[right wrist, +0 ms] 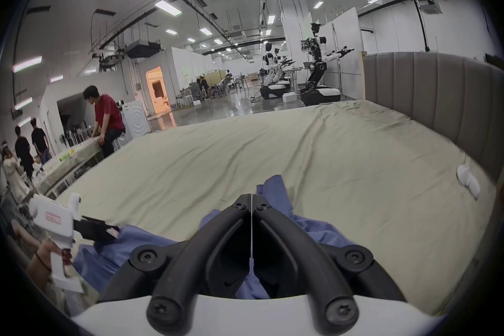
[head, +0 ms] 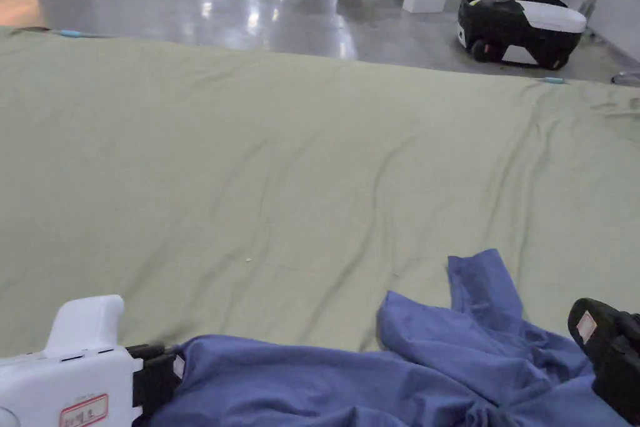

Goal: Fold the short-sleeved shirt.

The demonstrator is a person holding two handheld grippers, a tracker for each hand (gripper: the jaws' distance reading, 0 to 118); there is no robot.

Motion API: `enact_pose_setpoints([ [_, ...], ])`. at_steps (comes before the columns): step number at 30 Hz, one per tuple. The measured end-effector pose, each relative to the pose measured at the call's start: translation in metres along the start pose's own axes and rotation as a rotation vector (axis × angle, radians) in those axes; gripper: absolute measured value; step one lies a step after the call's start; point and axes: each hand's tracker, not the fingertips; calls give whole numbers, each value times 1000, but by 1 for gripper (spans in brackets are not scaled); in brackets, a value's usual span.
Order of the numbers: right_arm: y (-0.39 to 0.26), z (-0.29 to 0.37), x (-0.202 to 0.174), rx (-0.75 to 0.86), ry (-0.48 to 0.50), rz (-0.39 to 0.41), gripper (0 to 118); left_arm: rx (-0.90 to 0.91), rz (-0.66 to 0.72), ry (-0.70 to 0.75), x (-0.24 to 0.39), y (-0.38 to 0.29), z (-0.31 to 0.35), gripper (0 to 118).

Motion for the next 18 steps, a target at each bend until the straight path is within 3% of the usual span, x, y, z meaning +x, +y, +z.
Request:
enact_pose_setpoints([
  [2,5,-10,14,-63,7,41,4,-8,-3,4,-1,1,-1,6],
  [3,5,-15,20,-82,14,30,16,-19,-14,14,-1,1,-4,6],
  [4,5,-23,30,-131,22,9,41,-25,-24,28,-1,-2,-7,6],
  [5,3,-31,38,-174,31,-24,78,-23,-31,26,0,-3,-8,6],
  [6,1,-39,47,-223,36,-53,104,-13,-43,35,5,-6,-7,6],
  [8,-2,-51,60,-260,63,-93,104,-11,-57,46,8,-6,-7,6],
  [10,-3,-63,65,-290,48,-80,104,-15,-63,52,11,-7,-7,6],
  [18,1,-89,17,-341,150,251,104,-23,-67,58,12,-6,-9,6],
])
